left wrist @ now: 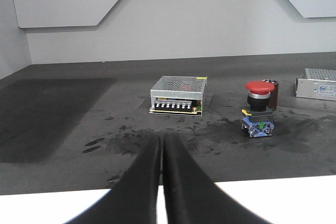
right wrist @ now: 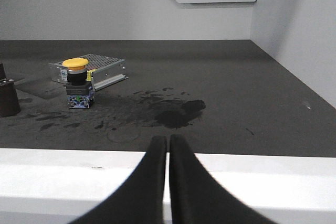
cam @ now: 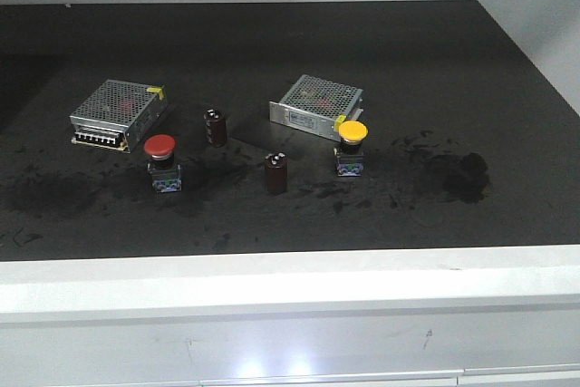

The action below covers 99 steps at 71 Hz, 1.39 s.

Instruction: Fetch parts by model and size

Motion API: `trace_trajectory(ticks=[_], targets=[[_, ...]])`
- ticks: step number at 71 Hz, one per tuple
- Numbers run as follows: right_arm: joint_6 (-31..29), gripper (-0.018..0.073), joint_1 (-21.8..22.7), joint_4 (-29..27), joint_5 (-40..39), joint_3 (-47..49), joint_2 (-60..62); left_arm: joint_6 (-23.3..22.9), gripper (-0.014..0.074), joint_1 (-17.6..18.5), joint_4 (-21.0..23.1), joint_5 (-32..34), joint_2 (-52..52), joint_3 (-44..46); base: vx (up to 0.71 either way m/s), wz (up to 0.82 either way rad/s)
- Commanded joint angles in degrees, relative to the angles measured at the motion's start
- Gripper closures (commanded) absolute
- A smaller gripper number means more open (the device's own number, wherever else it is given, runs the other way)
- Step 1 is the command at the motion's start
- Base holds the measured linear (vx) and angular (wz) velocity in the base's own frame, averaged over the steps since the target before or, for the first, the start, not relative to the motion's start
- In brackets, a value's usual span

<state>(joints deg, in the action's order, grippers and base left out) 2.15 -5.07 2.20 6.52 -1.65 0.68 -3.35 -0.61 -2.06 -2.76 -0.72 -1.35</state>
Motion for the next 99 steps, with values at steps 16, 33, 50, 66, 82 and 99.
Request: trace_trajectory(ticks=[16,33,50,66,82,99], targets=[[-0.37,0.0569,0.11,0.24,-4.10,-0.37,0.51,-0.14,0.0602,-0.07,0.47,3.92,-0.71,0.70,0.00,0.00],[-0.37,0.0569,0.11,0.24,-4.10,-0.37,0.51,-0.14,0.0602,-0.07,0.47,3.92,-0.71,0.70,0.00,0.00],[-0.37,0.0569,0.11,0.31,-4.11,-0.37,0.51,-0.14,0.0602,-0.07,0.47,4.55,-0.71,0.70,0.00,0.00],[-0.37,0.0569,0.11,0.31,-4.11,-0.37,0.51,-0.29,0.0602,-0.07,0.47,6.35,-0.71,1.22,0.00,0.00],[-0.10,0.0569,0.11,-0.09,-6.52,0.32,0.51,-1.42,0.0602,-0.07,1.37,15.85,-0.71,1.38,0.00,0.00],[-0.55,0.0569,0.11,0.41,-7.21,12.53,-2.79,-3.50,0.0602,-0.07,0.77,12.02,2.83,10.17,0.00,0.00]])
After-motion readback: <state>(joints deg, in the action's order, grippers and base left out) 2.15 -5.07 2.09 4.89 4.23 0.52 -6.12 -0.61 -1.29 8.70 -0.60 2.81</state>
